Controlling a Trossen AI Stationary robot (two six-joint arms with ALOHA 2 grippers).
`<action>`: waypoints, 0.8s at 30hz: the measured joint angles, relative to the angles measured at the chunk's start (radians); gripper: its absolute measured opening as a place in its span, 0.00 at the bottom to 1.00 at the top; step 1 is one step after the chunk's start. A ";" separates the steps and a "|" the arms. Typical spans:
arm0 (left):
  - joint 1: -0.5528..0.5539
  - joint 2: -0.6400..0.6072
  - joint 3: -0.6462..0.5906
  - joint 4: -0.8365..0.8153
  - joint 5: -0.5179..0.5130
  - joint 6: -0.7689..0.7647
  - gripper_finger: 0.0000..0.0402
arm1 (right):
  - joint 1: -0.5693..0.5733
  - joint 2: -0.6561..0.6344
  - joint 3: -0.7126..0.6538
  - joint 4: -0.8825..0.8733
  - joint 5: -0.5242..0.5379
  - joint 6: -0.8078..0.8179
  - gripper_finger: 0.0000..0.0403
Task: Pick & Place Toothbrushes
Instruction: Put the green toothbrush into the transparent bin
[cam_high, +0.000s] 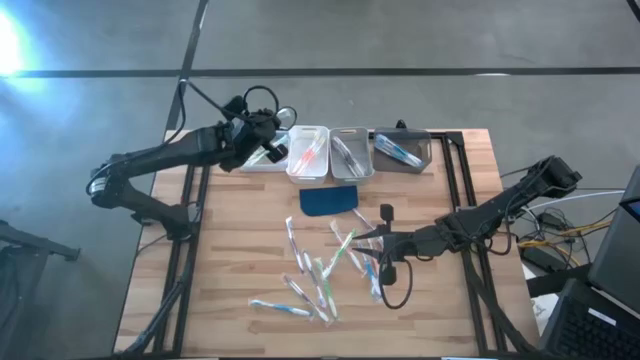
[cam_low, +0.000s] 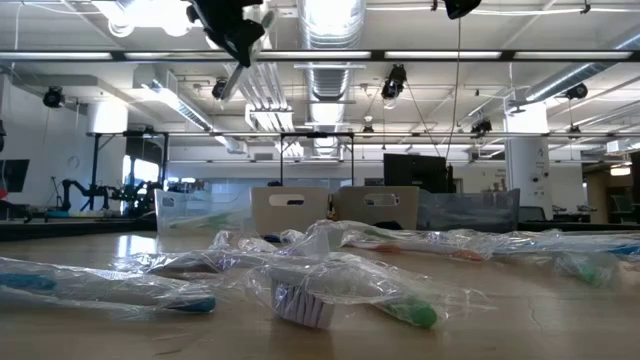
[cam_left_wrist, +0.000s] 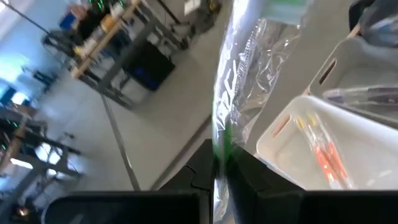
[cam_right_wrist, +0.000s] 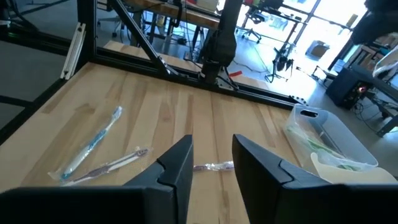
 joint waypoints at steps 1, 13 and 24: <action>0.016 0.005 -0.001 -0.006 0.017 -0.010 0.06 | 0.000 0.000 0.000 -0.002 0.000 0.000 0.25; 0.145 0.114 -0.003 -0.074 0.143 -0.064 0.06 | 0.000 0.000 0.000 -0.017 0.000 0.001 0.13; 0.225 0.225 -0.003 -0.158 0.179 -0.064 0.06 | 0.000 0.000 0.000 -0.035 0.000 0.003 0.07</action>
